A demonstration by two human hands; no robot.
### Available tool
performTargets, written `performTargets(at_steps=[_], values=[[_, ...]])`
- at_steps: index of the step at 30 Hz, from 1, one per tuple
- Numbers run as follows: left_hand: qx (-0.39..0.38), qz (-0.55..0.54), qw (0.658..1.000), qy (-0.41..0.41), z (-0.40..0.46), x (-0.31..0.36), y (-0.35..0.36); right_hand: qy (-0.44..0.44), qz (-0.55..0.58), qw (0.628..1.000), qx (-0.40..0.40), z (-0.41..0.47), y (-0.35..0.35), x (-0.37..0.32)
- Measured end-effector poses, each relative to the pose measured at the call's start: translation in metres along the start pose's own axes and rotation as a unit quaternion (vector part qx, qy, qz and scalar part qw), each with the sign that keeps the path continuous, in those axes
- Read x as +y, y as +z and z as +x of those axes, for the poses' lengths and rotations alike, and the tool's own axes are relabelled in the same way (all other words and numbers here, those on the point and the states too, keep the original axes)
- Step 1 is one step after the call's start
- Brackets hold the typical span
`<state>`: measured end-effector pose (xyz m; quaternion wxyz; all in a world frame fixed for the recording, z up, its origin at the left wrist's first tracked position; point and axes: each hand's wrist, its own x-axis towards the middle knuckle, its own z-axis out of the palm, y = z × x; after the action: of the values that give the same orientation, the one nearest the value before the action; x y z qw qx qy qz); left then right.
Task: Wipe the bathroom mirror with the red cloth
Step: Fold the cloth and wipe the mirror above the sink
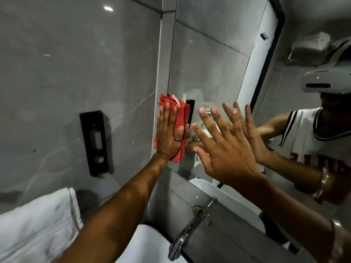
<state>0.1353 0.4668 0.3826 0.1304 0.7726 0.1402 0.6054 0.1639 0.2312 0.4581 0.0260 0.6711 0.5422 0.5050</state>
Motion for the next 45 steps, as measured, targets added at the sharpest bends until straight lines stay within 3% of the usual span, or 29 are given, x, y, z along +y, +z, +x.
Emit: performTargets(at_steps=[5, 11, 15, 22, 29, 36, 45], values=[[0.012, 0.002, 1.000, -0.005, -0.036, -0.012, 0.009, -0.009, 0.025, 1.000, 0.013, -0.036, 0.011, -0.021], [0.005, -0.012, 0.997, -0.082, -0.077, -0.004, 0.017, 0.008, 0.049, 0.999, 0.006, -0.075, 0.014, -0.032], [0.011, -0.043, 0.991, -0.127, -0.093, 0.020, 0.023, 0.027, 0.034, 0.999, 0.008, -0.098, 0.007, -0.018], [0.011, -0.035, 0.991, -0.132, -0.126, 0.090, 0.041, 0.059, 0.007, 0.998, 0.002, -0.127, -0.009, 0.014], [-0.001, -0.046, 0.997, -0.057, -0.163, 0.178, 0.057, 0.084, 0.003, 0.996, 0.027, -0.184, -0.035, 0.053], [-0.008, -0.042, 0.999, -0.016, -0.179, 0.268, 0.069, 0.143, -0.113, 0.983, 0.011, -0.224, -0.071, 0.114], [-0.031, -0.007, 0.998, 0.053, -0.101, 0.360, 0.066, 0.248, -0.134, 0.959, 0.008, -0.172, -0.125, 0.190]])
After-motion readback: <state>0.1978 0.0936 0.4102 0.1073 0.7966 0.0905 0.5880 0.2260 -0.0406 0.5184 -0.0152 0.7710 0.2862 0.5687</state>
